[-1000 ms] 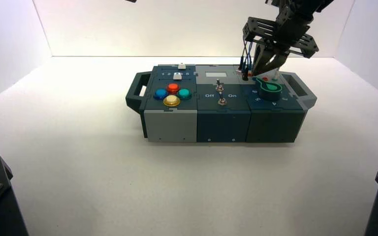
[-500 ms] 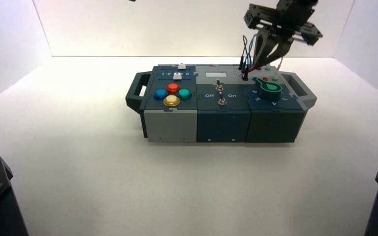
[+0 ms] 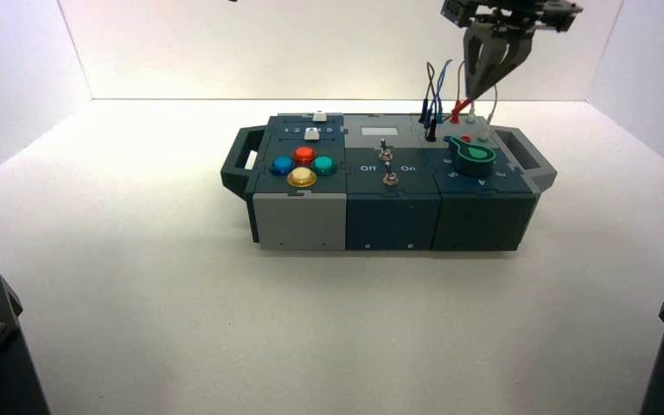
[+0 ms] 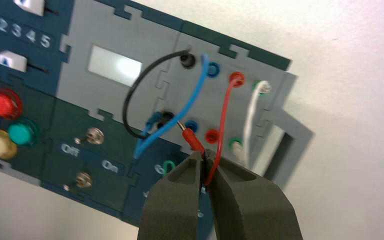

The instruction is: Insert the red wire.

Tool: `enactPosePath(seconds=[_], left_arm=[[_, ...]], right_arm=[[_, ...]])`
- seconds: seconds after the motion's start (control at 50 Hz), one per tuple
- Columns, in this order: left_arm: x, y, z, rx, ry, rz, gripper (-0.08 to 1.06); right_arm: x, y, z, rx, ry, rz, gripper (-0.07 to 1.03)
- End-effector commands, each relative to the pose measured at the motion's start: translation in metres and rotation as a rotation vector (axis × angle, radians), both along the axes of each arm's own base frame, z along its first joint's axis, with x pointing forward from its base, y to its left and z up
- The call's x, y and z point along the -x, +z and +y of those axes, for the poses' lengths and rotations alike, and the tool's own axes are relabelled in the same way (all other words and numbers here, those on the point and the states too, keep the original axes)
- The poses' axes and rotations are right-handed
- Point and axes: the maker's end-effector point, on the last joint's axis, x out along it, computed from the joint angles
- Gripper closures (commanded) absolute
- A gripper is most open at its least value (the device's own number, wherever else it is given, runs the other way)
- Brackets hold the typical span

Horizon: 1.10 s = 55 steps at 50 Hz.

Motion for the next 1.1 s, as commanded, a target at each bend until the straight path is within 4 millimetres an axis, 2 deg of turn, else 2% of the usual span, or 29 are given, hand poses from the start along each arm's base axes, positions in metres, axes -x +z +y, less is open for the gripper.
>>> enactPosePath(seconds=[0.02, 0.36, 0.92, 1.1], left_arm=[[-0.002, 0.007, -0.002, 0.011, -0.005, -0.026, 1.01], [-0.004, 0.008, -0.002, 0.006, -0.008, -0.042, 1.01], [-0.003, 0.007, -0.001, 0.002, -0.013, -0.042, 1.01], [-0.002, 0.006, -0.001, 0.0, -0.014, -0.04, 1.01]], right_arm=[[-0.007, 0.021, -0.001, -0.003, 0.01, -0.047, 0.99], [0.0, 0.033, -0.007, 0.035, 0.051, -0.045, 0.99], [0.005, 0.033, -0.012, 0.079, 0.098, -0.015, 0.99], [0.003, 0.026, -0.012, 0.086, 0.101, -0.001, 0.99]])
